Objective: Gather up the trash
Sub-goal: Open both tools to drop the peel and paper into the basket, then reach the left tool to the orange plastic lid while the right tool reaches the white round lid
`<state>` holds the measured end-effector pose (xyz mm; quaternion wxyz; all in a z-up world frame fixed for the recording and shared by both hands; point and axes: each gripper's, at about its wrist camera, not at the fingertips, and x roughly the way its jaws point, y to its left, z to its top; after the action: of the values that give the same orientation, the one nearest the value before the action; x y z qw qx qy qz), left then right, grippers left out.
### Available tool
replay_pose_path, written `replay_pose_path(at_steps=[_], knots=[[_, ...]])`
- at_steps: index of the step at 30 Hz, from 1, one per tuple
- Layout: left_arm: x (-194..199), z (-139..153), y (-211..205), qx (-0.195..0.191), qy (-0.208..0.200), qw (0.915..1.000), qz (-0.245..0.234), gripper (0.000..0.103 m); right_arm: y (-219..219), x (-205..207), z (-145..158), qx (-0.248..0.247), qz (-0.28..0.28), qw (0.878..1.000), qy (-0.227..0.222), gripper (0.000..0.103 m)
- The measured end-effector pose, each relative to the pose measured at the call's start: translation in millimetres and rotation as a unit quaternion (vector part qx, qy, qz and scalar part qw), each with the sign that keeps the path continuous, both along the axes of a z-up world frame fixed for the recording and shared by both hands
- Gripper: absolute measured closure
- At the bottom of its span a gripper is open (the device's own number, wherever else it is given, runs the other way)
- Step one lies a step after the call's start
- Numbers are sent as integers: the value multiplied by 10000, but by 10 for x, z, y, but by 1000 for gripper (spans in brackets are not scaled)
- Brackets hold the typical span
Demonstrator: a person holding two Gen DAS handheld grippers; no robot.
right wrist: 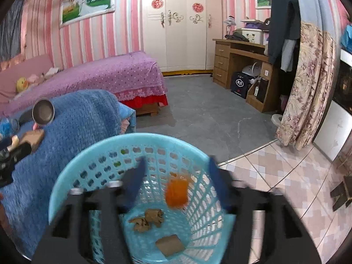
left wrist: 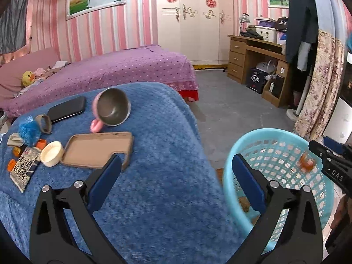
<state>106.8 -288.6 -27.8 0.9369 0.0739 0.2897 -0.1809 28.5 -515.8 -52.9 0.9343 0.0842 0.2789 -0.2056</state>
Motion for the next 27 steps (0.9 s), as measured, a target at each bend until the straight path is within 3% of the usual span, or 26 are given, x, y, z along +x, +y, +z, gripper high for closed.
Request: replay_pose_path(at_steps=[5,9,21,27], knots=[[0,65,252,61,-133,9998,145,6,73,-7,82,45,-265,9995,-156,14],[23,137,510,80,-222,9993,286,6,177,41,140,-23,-364,9992,-188,9],[185,333,1450,268,-446,9956,785,6,765,340,248,-147,-84,9995,-254,6],[267,208,1900,303,-483,9919,1135,6,1095,509,244,-230,160,9995,-170,6]])
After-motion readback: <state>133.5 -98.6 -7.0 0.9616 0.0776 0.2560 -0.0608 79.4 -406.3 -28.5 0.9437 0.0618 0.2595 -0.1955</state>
